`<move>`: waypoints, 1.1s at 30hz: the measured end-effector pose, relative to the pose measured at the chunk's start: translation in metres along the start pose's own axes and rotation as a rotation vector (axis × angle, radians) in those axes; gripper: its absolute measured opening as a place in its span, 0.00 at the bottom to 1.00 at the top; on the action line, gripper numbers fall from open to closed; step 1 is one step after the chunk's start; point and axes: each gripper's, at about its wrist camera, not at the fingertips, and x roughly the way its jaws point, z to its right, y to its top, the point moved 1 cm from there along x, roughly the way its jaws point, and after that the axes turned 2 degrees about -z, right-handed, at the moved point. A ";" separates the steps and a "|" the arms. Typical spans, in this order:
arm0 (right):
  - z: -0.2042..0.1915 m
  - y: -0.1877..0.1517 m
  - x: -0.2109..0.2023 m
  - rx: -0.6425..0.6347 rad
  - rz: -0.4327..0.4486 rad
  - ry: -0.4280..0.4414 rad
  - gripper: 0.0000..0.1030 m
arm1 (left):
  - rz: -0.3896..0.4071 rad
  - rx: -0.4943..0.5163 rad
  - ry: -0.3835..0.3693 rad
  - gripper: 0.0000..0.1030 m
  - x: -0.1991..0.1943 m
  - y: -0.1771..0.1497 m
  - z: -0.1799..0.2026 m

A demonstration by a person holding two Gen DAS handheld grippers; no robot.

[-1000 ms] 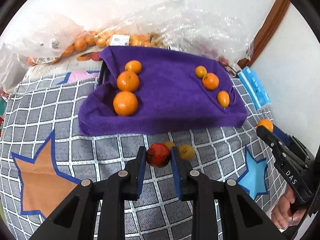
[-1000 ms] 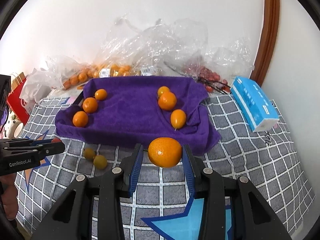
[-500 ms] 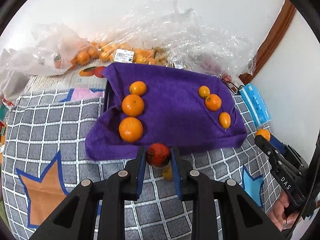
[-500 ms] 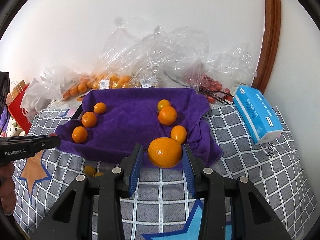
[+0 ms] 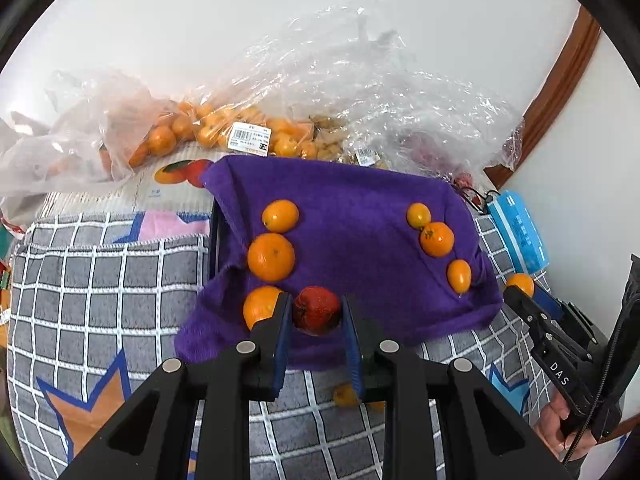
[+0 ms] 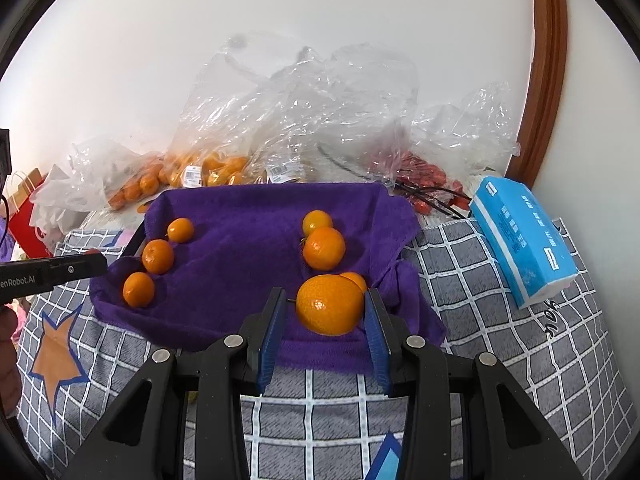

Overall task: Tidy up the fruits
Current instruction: 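Carry the red fruit and orange over the towel and open the right tool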

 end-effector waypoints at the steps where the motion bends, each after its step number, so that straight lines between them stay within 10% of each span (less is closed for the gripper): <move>1: 0.000 0.001 0.003 0.002 -0.002 0.000 0.38 | 0.000 -0.001 0.002 0.23 0.001 0.002 -0.001; 33: -0.016 0.004 0.091 -0.034 -0.113 0.096 0.38 | -0.064 -0.023 -0.031 0.23 0.062 0.025 -0.017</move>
